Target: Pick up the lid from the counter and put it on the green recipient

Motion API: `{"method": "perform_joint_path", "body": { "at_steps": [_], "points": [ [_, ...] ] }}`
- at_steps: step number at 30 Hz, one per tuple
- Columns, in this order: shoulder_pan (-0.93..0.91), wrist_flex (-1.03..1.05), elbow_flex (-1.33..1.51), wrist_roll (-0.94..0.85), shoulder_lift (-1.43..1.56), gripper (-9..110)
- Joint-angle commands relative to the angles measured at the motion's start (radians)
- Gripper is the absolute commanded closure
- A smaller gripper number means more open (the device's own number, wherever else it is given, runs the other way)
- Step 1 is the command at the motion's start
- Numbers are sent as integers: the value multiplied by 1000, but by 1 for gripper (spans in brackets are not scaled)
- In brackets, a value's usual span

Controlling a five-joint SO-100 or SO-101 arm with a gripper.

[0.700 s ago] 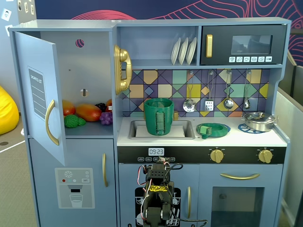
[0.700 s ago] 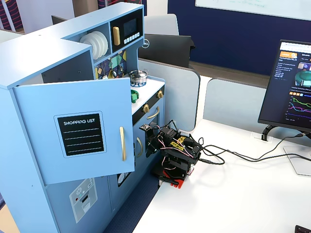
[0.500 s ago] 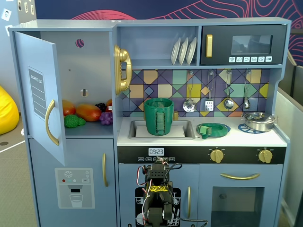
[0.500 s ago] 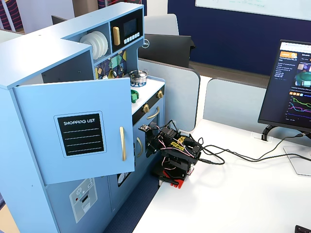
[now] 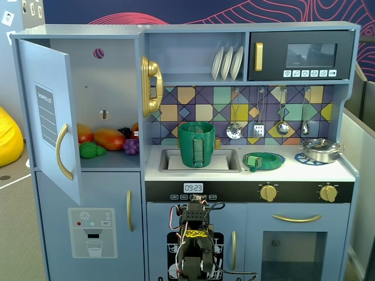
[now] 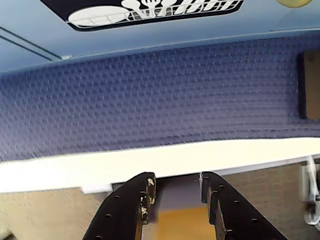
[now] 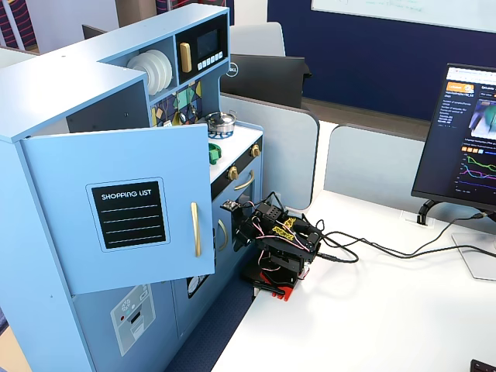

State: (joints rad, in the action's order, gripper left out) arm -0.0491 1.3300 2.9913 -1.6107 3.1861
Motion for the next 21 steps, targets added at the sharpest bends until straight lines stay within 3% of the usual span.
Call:
{"method": "perform_joint_path", "body": {
  "at_steps": [1,4,7,11,21],
  "points": [
    [-63,-155,-138,-43,-18,101],
    [-132,-307,-284,-166,-77,101],
    [-221,-462,-399,-138,-120,91],
    [-328,-738,-431,-75,-144,86],
    [-499,-1040,-537,11,-333,56]
  ]
}}
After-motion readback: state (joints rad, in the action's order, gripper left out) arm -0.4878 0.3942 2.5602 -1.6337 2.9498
